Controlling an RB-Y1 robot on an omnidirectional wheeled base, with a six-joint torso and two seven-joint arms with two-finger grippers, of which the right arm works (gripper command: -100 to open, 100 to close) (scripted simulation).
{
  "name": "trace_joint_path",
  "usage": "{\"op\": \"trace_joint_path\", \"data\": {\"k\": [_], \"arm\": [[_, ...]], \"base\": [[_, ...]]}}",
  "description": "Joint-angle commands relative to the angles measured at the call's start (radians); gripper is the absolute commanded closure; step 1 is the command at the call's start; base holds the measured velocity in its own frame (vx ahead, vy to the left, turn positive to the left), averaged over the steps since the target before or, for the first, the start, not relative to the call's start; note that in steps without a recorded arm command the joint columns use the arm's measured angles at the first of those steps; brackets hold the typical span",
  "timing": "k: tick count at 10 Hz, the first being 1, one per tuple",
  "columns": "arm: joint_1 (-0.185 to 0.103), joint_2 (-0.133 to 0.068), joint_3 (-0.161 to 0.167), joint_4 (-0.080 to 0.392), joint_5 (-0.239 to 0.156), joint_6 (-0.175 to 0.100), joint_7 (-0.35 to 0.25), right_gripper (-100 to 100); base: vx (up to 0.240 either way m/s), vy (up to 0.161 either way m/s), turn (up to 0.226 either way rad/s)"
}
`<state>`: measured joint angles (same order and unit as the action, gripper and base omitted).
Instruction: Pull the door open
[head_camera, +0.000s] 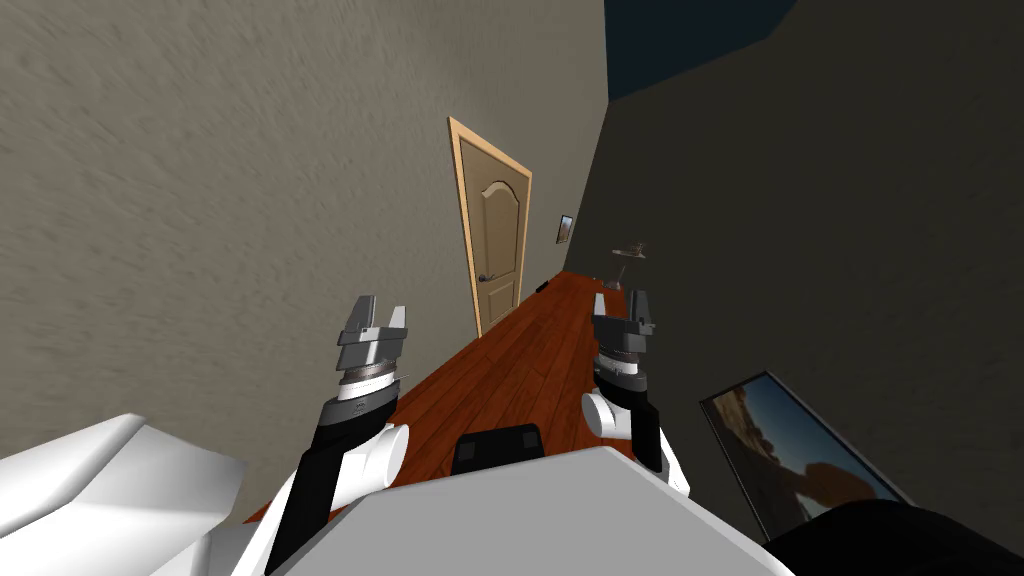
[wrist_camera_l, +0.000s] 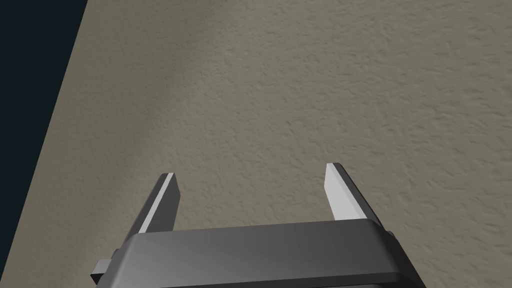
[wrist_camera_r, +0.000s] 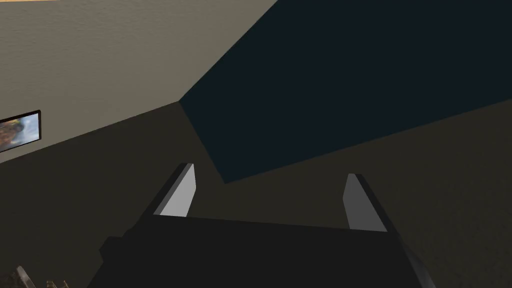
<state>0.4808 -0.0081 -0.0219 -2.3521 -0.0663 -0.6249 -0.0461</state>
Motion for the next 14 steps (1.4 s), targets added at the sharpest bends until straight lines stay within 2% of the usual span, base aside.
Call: {"op": "trace_joint_path", "data": {"k": [1,6,9,10,14], "arm": [[-0.014,-0.011,0.000,0.037,-0.003,-0.001,0.000,-100],[-0.063,-0.042,-0.001,0.161,-0.013,-0.004,0.001,-100],[-0.086,-0.055,-0.001,0.219,-0.018,-0.006,0.001,-100],[-0.102,-0.063,-0.001,0.260,-0.021,-0.007,0.001,-100],[-0.138,-0.082,-0.001,0.352,-0.029,-0.009,0.001,-100]], "base": [[0.096,-0.077,0.213],[0.106,-0.019,0.133],[0.092,-0.033,0.112],[0.109,-0.057,0.196],[0.103,-0.045,0.143]]}}
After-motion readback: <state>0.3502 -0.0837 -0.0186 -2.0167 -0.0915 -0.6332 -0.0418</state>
